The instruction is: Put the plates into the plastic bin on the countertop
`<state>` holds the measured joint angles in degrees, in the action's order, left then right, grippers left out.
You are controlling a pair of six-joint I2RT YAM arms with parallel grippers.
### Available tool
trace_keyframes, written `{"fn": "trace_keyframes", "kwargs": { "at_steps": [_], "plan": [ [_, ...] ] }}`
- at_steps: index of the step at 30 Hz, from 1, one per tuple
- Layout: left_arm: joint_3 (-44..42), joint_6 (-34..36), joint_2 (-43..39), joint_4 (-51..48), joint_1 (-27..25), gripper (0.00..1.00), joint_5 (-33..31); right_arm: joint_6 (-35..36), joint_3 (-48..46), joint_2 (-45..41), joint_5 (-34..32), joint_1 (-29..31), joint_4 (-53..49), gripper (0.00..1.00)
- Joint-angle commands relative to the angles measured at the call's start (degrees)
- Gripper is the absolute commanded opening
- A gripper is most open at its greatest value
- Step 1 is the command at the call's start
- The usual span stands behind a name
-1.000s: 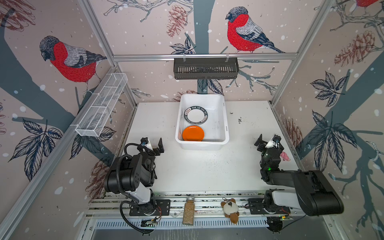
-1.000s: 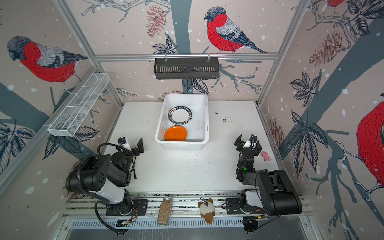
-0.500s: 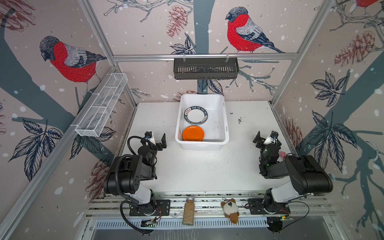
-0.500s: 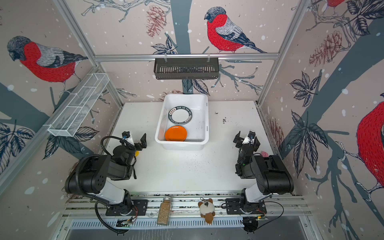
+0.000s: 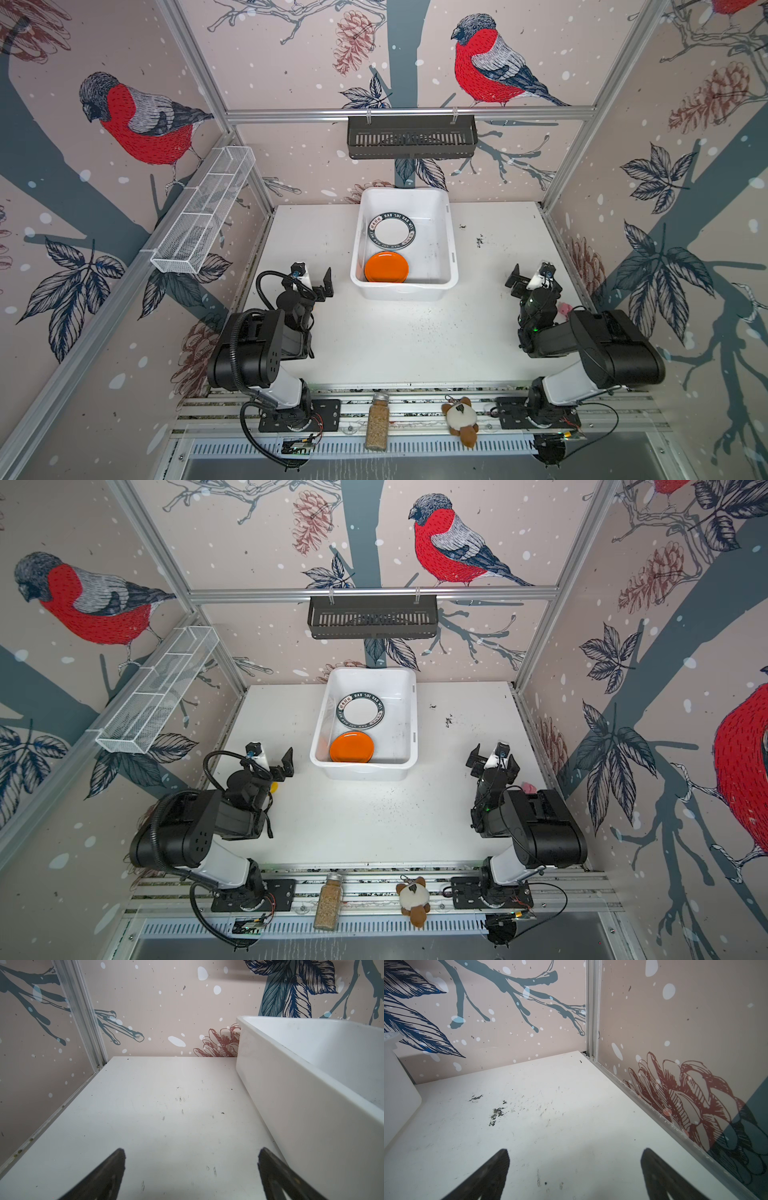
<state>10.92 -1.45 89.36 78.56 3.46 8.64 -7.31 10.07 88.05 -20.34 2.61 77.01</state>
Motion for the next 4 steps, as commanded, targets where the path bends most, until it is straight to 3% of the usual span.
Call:
{"fn": "trace_keyframes", "kwargs": {
  "at_steps": [1, 4],
  "plan": [
    [0.33, 0.66, -0.18, 0.40, -0.16, 0.99, -0.83, 0.72, 0.04, 0.09, -0.14, 0.11, 1.79, 1.00],
    [0.28, 0.66, -0.20, 0.48, -0.17, 0.99, -0.82, 0.72, 0.04, 0.10, -0.14, 0.16, 1.78, 1.00]
  ]
}}
